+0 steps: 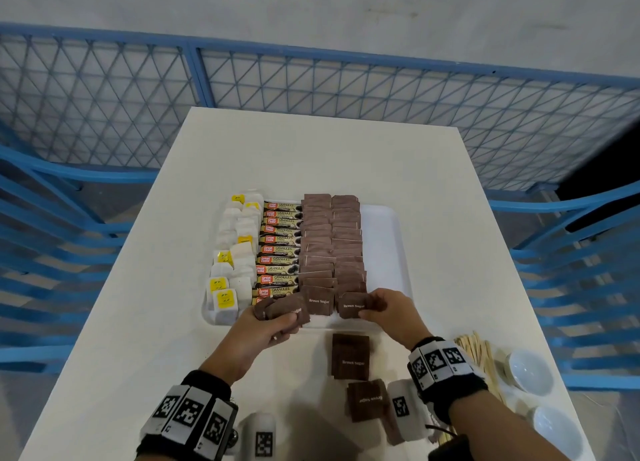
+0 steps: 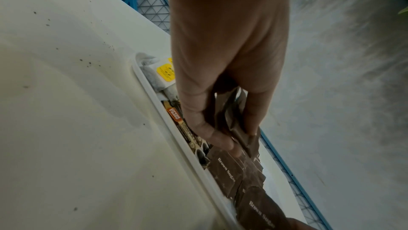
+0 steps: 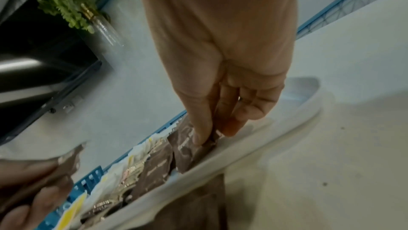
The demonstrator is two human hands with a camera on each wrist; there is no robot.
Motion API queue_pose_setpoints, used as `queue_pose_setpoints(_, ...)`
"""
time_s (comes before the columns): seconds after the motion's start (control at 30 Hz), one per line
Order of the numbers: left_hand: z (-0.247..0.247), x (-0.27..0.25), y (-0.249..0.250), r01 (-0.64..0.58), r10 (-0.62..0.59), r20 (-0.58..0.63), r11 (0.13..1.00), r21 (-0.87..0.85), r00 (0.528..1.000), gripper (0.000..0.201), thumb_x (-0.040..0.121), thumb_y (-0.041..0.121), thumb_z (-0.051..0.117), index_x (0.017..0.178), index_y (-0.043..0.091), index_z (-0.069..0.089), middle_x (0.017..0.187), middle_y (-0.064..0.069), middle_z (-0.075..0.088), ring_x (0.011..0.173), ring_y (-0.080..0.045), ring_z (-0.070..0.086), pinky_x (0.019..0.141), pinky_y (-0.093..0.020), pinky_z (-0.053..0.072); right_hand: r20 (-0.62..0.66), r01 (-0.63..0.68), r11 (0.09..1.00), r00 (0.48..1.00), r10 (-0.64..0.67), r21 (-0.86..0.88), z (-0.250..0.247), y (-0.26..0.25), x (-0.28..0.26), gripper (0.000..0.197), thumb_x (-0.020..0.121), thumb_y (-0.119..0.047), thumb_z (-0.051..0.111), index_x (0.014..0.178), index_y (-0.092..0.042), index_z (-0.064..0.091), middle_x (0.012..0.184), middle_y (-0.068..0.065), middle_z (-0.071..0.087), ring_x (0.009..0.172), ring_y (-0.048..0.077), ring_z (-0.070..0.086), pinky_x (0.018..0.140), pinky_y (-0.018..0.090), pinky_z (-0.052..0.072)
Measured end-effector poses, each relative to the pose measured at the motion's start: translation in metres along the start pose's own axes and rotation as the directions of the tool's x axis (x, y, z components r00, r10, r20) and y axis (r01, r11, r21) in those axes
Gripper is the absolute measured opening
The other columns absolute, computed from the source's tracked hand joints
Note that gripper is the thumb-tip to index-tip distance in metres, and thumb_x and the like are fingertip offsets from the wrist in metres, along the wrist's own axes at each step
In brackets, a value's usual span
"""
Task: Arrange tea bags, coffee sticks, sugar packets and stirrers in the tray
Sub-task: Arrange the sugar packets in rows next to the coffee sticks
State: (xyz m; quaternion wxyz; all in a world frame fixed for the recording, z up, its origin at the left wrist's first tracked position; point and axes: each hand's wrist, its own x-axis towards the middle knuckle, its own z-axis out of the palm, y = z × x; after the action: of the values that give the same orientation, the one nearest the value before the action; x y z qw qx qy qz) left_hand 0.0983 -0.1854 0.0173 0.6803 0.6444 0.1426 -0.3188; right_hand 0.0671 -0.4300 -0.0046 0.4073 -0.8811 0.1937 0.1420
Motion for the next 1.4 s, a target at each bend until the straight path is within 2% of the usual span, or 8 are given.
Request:
queue_pose_setpoints(0.33,0.0,0.003,-0.001,0.006,-0.004,-0.044,0.999,0.043,0.999,0.019,0.084,0.0,0.064,0.101,0.008,0.065,0.078,-0.005,0.066,0.069,-0.013,0.061,0.069,-0.025,0.051,-0.055,0.005,1.0,0.998,-0.004,0.002,0.013,-0.009,0.006,0.032,0.08,-0.01,0.065,0.099,-0.015,0.04,0.069,-0.007,0.055,0.061,0.003,0.052,0.048,0.008,0.038)
queue_pose_setpoints(0.47,0.003,0.001,-0.001,-0.001,0.002,-0.038,1.0,0.023,0.999,0.016,0.082,-0.002,0.064,0.092,0.01,0.067,0.074,-0.003,0.067,0.062,-0.008,0.06,0.063,-0.021,0.052,-0.106,0.055,0.997,0.993,-0.059,-0.047,0.018,-0.005,0.01,0.042,0.076,-0.015,0.066,0.109,-0.015,0.041,0.092,0.003,0.057,0.078,0.016,0.056,0.066,0.017,0.045)
queue_pose_setpoints(0.6,0.004,0.001,0.001,-0.007,0.009,-0.047,0.999,0.037,0.999,0.021,0.079,0.0,0.07,0.096,0.012,0.066,0.092,-0.007,0.069,0.081,-0.015,0.064,0.065,-0.022,0.051,-0.224,0.151,0.971,0.956,-0.192,-0.188,0.024,-0.009,0.004,0.051,0.078,-0.024,0.067,0.123,-0.013,0.044,0.11,0.004,0.046,0.1,0.019,0.045,0.085,0.025,0.042)
queue_pose_setpoints(0.7,0.007,0.0,0.002,-0.023,0.026,-0.052,0.998,0.061,0.998,0.023,0.077,-0.001,0.071,0.092,0.016,0.066,0.091,-0.004,0.069,0.082,-0.015,0.064,0.064,-0.02,0.051,-0.207,0.257,0.965,0.942,-0.263,-0.056,0.027,-0.026,-0.006,0.038,0.085,-0.024,0.064,0.119,-0.013,0.051,0.107,0.0,0.046,0.097,0.012,0.045,0.087,0.022,0.042)
queue_pose_setpoints(0.9,0.009,-0.002,0.004,-0.012,0.014,-0.013,0.996,0.091,1.0,0.021,0.077,0.001,0.072,0.093,0.014,0.067,0.092,-0.007,0.069,0.084,-0.016,0.065,0.063,-0.019,0.052,0.13,0.309,0.937,0.934,-0.332,0.164,0.037,-0.048,-0.015,0.03,0.086,-0.025,0.065,0.115,-0.024,0.061,0.098,-0.01,0.063,0.09,0.003,0.057,0.079,0.009,0.043)
queue_pose_setpoints(1.13,0.004,0.0,0.004,0.051,-0.055,-0.083,0.997,-0.049,0.995,0.011,0.094,0.009,0.051,0.103,0.011,0.057,0.089,-0.01,0.072,0.07,-0.015,0.068,0.067,-0.026,0.055,0.107,0.222,0.952,0.963,-0.249,0.212,0.038,-0.041,-0.006,0.015,0.081,-0.016,0.069,0.085,-0.027,0.06,0.085,-0.001,0.067,0.083,0.016,0.062,0.079,0.025,0.05)
queue_pose_setpoints(1.27,-0.003,-0.001,0.004,0.056,-0.064,-0.103,0.996,-0.074,0.993,0.013,0.096,0.015,0.049,0.107,0.011,0.053,0.087,-0.006,0.075,0.07,-0.014,0.066,0.067,-0.026,0.05,0.076,0.189,0.974,0.977,-0.199,0.122,0.037,-0.035,-0.003,0.01,0.082,-0.013,0.068,0.085,-0.018,0.06,0.07,-0.015,0.059,0.066,-0.003,0.053,0.062,0.005,0.04)
queue_pose_setpoints(1.4,-0.005,-0.006,0.004,0.008,-0.01,-0.104,1.0,-0.018,0.995,0.01,0.093,0.008,0.053,0.084,0.012,0.057,0.075,-0.006,0.051,0.069,-0.014,0.047,0.069,-0.024,0.044,0.068,0.187,0.979,0.979,-0.193,0.082,0.042,-0.033,0.0,0.01,0.081,-0.012,0.068,0.084,-0.016,0.06,0.068,-0.013,0.058,0.062,-0.003,0.052,0.058,0.004,0.039)
